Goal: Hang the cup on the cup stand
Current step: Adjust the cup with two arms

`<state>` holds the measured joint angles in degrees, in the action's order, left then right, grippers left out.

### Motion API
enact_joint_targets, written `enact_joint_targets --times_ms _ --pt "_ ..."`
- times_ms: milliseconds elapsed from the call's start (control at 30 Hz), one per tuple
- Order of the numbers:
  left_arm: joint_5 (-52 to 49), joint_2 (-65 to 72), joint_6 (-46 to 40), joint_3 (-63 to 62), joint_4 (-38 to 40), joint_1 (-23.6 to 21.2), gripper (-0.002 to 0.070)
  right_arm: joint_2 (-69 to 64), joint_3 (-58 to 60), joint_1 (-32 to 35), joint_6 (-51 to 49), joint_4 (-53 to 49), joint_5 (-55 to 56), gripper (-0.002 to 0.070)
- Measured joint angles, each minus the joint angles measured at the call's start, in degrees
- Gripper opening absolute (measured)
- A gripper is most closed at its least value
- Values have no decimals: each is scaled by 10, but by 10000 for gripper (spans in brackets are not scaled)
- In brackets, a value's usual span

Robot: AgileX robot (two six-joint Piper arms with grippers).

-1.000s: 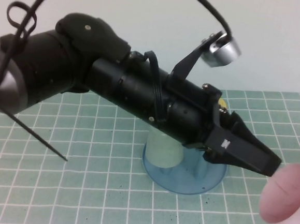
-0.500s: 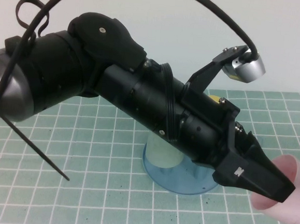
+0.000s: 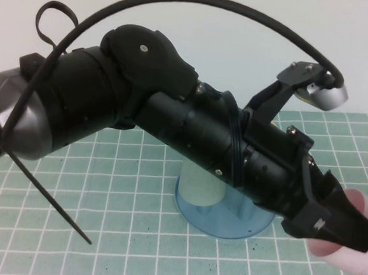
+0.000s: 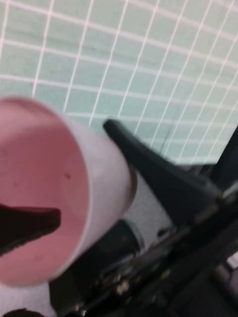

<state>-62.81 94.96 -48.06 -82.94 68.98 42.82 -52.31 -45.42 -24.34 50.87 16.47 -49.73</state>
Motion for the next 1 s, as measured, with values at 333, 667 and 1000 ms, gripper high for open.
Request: enact_joint_targets --times_ms 333,667,1000 --pt "10 6 12 0 -2 0 358 0 0 0 0 0 0 567" --pt "11 36 11 0 18 4 274 0 0 0 -1 0 0 567" --pt "22 36 10 0 23 4 1 -3 0 0 -2 -9 11 566"
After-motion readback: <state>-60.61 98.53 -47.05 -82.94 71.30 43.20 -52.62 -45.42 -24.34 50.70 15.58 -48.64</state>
